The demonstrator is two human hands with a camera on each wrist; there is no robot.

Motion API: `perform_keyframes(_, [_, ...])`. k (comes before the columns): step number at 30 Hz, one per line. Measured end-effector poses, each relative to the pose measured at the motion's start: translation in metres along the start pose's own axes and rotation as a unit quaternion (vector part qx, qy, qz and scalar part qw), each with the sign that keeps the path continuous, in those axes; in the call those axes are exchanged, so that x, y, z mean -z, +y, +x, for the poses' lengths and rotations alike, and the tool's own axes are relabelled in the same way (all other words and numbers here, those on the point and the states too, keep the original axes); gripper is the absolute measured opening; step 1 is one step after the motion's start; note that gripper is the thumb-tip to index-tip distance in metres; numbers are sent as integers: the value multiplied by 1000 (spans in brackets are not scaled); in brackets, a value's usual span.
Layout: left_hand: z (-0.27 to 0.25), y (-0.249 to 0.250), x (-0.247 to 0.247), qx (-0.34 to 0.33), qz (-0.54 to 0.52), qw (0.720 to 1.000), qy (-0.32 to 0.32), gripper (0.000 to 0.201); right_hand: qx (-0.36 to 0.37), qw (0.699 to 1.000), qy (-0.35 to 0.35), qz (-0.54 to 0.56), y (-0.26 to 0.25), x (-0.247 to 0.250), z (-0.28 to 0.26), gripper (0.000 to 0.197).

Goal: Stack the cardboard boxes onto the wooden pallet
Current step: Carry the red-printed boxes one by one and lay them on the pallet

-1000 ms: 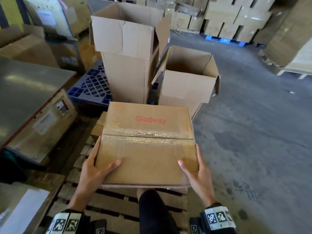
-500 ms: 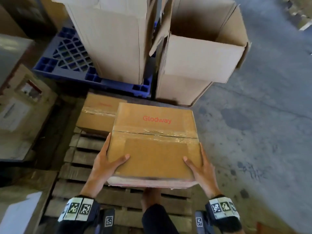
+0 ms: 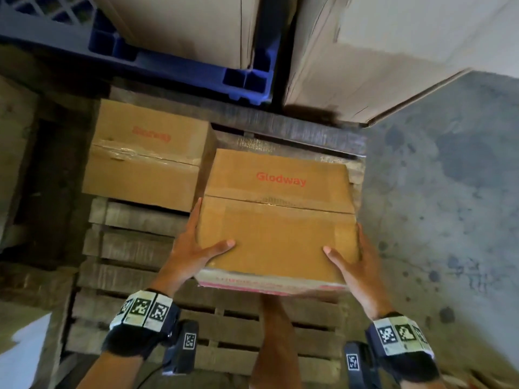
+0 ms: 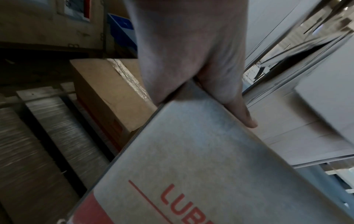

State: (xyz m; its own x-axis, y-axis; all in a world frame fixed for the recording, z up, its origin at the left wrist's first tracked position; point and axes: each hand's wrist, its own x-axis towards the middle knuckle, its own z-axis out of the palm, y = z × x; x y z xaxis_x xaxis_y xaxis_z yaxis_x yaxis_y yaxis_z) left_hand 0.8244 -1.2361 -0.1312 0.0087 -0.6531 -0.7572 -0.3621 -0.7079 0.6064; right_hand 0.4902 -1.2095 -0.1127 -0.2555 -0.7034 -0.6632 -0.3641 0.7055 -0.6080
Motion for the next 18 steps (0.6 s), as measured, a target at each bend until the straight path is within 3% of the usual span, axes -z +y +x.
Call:
perform_keyframes(3, [64,-24,2,-9,25,1000,11,131,22,1000,6,4,13,-34,57,83])
perform_keyframes(7, [123,-51,2,-47,25,997,51,124,60,997,37,-18,40,-79,111,93])
perform_keyframes(11, [165,-72,4,-112,92,984,108,130,100,990,90,-49,63,-113,136,116])
perform_keyframes(14, [191,-81,5,-150,129,974,109,132,109,985,121,-62,71,-133,150,125])
perform_keyframes(18, [224,-97,9,-121,164,972,119,146,116,983,121,-77,78,-153,172,134])
